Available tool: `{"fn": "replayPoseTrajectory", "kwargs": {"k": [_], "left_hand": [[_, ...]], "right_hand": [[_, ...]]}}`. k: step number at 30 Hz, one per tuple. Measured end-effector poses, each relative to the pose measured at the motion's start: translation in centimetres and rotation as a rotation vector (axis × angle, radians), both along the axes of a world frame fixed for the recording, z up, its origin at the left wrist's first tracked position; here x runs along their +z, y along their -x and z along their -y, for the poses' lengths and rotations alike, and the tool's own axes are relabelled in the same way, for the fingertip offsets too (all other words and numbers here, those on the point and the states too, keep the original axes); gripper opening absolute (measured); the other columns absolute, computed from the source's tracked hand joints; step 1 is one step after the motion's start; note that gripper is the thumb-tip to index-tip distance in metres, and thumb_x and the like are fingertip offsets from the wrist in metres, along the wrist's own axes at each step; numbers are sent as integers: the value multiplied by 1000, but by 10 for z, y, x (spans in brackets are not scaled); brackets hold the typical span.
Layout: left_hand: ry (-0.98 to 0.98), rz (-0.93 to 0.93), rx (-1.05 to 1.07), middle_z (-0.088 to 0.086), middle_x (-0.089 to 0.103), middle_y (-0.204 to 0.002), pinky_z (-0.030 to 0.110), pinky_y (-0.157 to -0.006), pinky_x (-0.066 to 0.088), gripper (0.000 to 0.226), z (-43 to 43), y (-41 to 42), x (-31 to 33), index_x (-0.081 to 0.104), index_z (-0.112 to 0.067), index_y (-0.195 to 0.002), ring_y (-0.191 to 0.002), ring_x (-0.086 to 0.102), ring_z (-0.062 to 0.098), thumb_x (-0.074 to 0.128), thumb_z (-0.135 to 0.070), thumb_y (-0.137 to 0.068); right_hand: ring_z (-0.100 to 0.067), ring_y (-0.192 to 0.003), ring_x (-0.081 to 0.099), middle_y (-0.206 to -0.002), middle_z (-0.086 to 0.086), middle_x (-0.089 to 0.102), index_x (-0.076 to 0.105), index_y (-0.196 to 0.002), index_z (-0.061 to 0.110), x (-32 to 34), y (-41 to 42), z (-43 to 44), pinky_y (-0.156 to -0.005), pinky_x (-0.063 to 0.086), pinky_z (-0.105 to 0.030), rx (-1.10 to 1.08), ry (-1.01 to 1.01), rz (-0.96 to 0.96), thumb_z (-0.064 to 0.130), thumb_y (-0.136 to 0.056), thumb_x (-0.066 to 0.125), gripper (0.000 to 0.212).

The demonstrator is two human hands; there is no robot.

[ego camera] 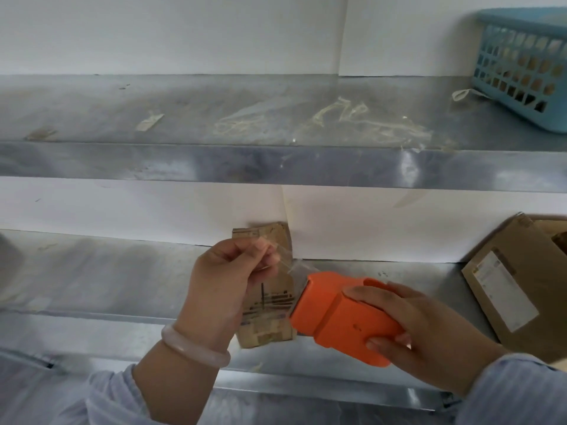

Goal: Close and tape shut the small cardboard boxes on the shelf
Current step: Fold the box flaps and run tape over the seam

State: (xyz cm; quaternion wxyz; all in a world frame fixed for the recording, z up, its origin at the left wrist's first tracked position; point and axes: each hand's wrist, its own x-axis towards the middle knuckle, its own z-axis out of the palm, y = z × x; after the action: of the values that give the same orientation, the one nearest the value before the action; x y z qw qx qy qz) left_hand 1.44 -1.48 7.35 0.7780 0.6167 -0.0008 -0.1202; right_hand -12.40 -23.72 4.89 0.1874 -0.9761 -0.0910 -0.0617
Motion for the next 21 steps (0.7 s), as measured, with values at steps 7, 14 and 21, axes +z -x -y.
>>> {"fn": "replayPoseTrajectory", "kwargs": {"k": [7, 14, 21], "left_hand": [[35, 17, 89, 14, 72, -79, 28, -66, 58, 17, -4, 17, -10, 74, -8, -74, -72, 69, 18, 64, -11, -89], [81, -103, 208, 11, 72, -83, 32, -72, 57, 25, -30, 26, -34, 73, -14, -71, -81, 70, 20, 60, -10, -92], [22, -218, 365, -1, 76, -96, 31, -83, 51, 8, -46, 40, -62, 68, -13, -96, -99, 70, 14, 61, -16, -94]], "right_hand": [[2, -95, 54, -125, 4, 63, 23, -147, 51, -6, 3, 11, -73, 52, -19, 31, 45, -7, 65, -91, 42, 60], [0, -108, 52, -134, 28, 38, -11, -122, 82, -9, 5, 29, -91, 43, -17, 38, 88, -258, 81, -71, 27, 64], [28, -76, 36, -91, 47, 30, -17, -111, 86, 4, -9, 36, -72, 30, 1, 95, 258, -342, 56, -91, 52, 78]]}}
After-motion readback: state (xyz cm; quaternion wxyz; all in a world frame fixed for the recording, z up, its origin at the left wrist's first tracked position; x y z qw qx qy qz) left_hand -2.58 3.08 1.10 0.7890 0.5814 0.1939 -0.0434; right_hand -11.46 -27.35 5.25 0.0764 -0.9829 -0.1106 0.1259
